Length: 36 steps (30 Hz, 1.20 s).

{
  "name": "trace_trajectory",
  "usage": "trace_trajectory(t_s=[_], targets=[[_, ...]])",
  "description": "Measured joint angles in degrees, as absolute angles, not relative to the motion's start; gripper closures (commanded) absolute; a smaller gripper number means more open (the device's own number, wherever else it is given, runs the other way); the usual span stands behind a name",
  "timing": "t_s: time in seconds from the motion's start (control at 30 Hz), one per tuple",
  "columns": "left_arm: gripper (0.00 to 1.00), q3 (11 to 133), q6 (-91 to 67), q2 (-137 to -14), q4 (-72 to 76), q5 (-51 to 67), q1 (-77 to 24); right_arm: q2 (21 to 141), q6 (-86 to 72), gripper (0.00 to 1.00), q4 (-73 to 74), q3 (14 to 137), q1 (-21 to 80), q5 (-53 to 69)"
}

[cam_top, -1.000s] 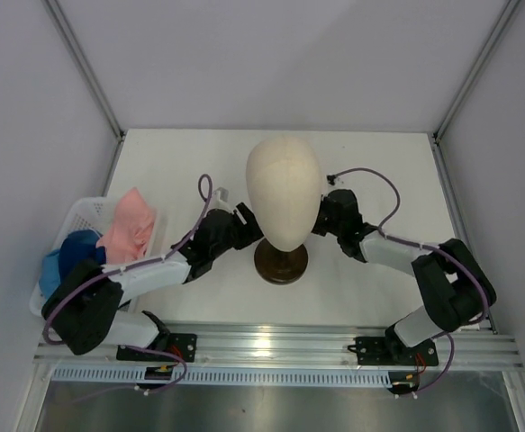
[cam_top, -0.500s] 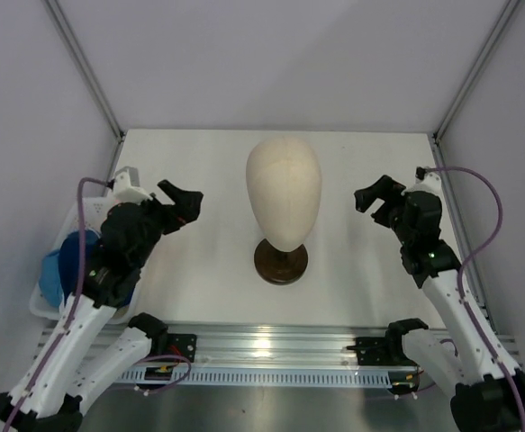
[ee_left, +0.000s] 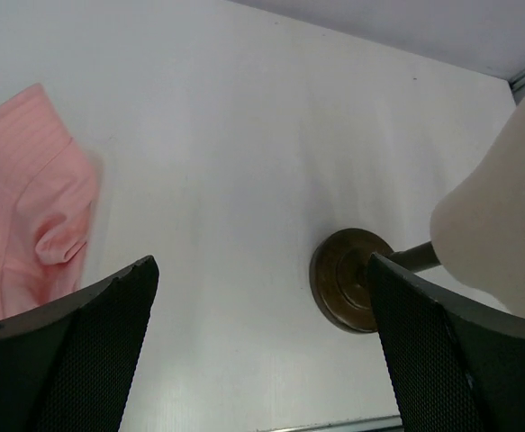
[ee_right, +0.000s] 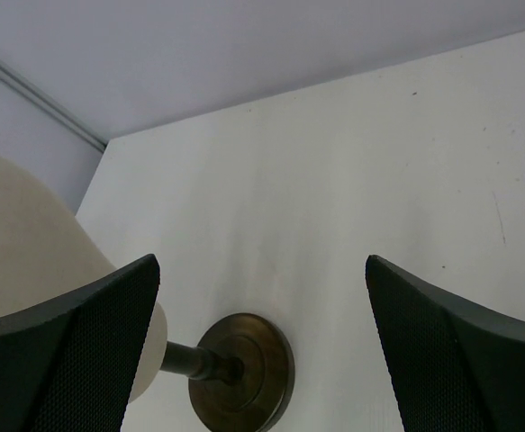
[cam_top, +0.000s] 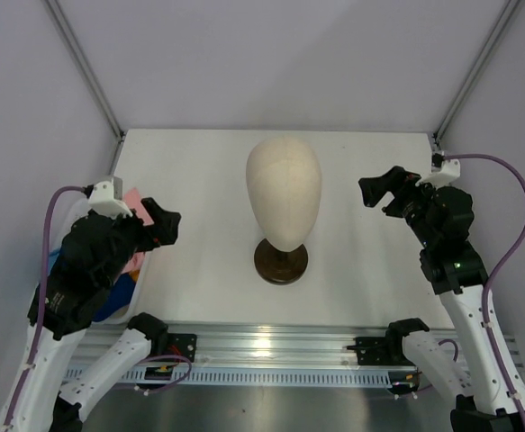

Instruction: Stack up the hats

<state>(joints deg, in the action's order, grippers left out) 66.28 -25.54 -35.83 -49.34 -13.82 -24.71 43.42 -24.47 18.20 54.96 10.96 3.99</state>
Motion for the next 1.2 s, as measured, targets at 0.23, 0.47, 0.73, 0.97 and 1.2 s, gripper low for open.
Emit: trace_trajectory(t_s=[0.23,0.47,0.73,0.97,1.2], targets=[[0.0,63.3,-25.1,-35.8,-49.4,-24.5,-23.5,46.3,-23.9,0.01,19.2,55.2,11.0,8.3],[0.01,58.5,-31.2,-50.0,-46.5,-27.0,-9.6,46.2,-23.9,0.0,18.1,55.2,11.0,9.2],[0.08,53.1,-45.1,-54.7,-46.6,-30.7,-6.7,46.2,-23.9,0.01,17.7,55.3,11.0,11.6],[0.22,50.0,-52.4,-59.4,-42.3,-32.2,-2.1,46.2,-25.1,0.01,16.7,56.5,11.0,15.4],[0.37,44.3,-53.0,-61.8,-39.3,-28.3,1.2,45.5,-25.5,0.01,16.4,56.8,11.0,15.8]])
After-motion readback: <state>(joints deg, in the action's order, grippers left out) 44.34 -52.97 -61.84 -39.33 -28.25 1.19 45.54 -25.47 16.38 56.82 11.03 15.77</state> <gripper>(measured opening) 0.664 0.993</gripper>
